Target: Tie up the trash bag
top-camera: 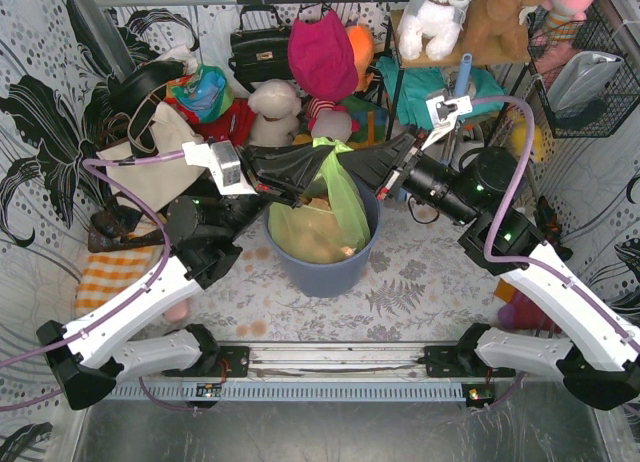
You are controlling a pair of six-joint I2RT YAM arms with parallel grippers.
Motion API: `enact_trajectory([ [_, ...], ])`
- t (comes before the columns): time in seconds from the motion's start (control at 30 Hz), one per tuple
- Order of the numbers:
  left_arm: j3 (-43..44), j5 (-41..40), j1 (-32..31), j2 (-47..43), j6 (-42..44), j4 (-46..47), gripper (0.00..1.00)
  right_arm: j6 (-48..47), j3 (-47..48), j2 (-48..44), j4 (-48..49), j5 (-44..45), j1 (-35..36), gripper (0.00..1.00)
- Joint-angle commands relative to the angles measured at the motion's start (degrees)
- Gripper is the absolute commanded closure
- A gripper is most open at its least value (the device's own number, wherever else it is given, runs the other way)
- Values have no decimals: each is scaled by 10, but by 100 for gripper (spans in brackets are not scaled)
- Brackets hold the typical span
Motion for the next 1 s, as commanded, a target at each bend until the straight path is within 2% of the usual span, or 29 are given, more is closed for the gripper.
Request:
enact_trajectory([
  [0.0, -9, -25, 6, -16, 13, 16, 100, -2, -12, -23, 42, -51, 3, 100],
  [0.47, -6, -36, 13, -15, 15, -3, 100, -6, -19, -25, 5, -136, 7, 100],
  [0.73, -8, -36, 16, -14, 13, -5, 100, -14, -9, -10, -48, -109, 36, 100],
  [0.97, -5, -32, 17, -10, 10, -4, 100, -35, 15, -25, -84, -69, 37, 77],
])
